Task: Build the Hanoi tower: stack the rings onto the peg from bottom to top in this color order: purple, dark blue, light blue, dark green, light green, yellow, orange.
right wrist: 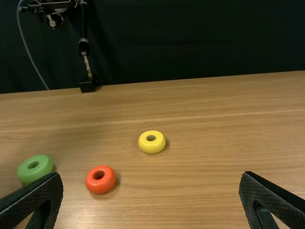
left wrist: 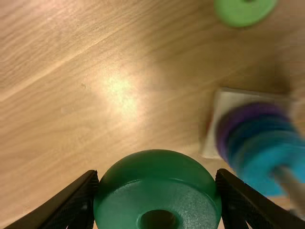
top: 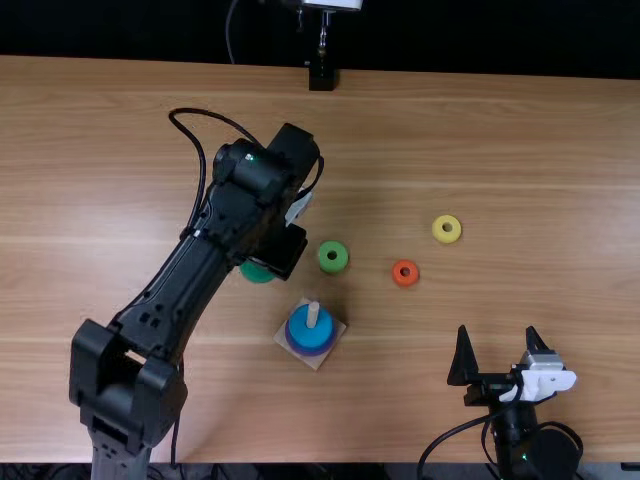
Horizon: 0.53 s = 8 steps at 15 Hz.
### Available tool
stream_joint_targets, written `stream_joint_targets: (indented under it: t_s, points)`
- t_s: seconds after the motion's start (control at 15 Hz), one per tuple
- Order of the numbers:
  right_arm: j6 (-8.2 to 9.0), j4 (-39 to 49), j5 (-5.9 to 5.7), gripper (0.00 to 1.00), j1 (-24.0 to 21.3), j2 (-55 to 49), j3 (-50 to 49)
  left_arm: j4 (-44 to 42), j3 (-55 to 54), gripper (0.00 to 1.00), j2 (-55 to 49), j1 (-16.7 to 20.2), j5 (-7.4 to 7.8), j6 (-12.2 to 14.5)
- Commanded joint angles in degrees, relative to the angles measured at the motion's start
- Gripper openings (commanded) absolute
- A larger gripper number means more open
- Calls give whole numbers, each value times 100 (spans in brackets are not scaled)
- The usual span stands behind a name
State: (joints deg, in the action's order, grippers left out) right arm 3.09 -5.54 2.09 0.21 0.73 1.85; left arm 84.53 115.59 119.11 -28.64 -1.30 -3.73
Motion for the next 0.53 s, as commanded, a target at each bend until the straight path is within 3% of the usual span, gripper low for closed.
stream_joint_targets:
  t_s: [0.0, 0.47]
  points:
    - [7, -64, 2, 100, -82, -73, -88, 69, 297, 0, -248, -168, 25, -355]
    - [7, -64, 2, 100, -82, -73, -88, 206, 333, 0, -1092, -757, 14, -1220]
